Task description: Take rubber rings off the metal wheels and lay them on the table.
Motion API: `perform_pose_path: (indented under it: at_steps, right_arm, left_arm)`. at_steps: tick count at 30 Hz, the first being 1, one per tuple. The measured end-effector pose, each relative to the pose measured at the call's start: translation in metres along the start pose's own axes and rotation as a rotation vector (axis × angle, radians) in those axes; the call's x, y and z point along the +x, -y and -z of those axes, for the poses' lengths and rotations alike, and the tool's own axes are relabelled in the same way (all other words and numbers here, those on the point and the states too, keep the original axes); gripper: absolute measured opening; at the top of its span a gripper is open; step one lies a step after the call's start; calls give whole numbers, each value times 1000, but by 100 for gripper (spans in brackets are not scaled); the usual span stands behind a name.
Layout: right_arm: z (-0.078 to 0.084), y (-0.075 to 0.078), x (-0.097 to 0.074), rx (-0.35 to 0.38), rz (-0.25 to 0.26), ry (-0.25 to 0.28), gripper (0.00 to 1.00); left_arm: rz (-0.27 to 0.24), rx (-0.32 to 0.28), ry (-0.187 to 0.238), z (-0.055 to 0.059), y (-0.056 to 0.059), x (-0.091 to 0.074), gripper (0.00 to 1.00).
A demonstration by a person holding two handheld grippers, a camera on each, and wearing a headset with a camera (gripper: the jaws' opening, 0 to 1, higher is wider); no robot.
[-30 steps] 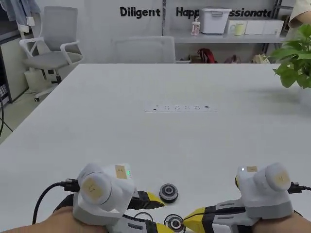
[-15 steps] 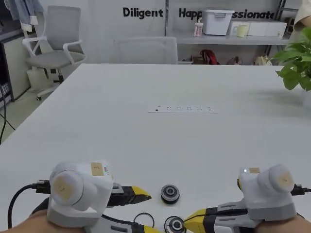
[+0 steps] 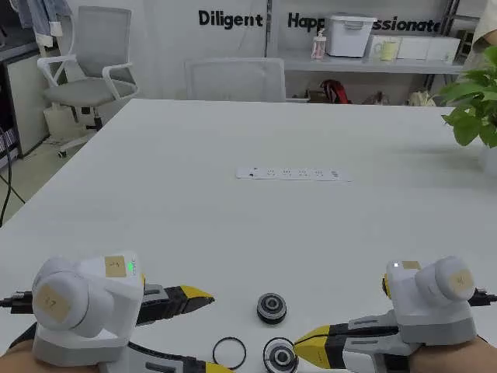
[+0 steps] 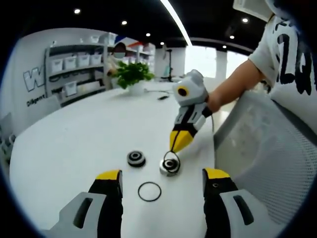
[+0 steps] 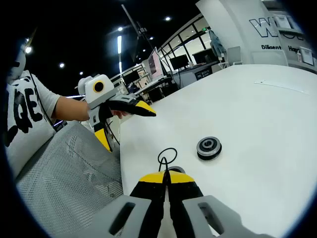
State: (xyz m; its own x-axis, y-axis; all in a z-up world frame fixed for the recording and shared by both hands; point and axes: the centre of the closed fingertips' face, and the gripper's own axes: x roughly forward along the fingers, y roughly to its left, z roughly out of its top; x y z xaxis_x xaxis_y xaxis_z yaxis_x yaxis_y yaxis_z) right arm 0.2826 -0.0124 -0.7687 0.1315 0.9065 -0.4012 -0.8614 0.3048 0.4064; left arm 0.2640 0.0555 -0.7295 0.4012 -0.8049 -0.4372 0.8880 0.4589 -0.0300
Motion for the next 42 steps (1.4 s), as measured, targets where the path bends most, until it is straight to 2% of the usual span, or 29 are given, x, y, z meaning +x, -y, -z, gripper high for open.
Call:
perform_pose_path:
  at_steps: [9,15,26,36,42]
  right_arm:
    - [-10,-2,-1,-3,-9,23,0]
    - [-17,-5,-1,-5,-15,34,0]
    - [-27,-15,9,-21,-39,40,0]
    - [-27,-23,23,-30,-66,20,0]
    - [-22,-24,34,-39,-72,-12,0]
  left_arm:
    - [-43,-5,14,1,-7,-16,72]
    - [-81,-21,21,7,-13,-29,76]
    - [-107,-20,13,16,-10,-43,82]
    - [-128,-29,16,17,-10,-49,84]
    - [-139,-31,16,19,-10,-53,85]
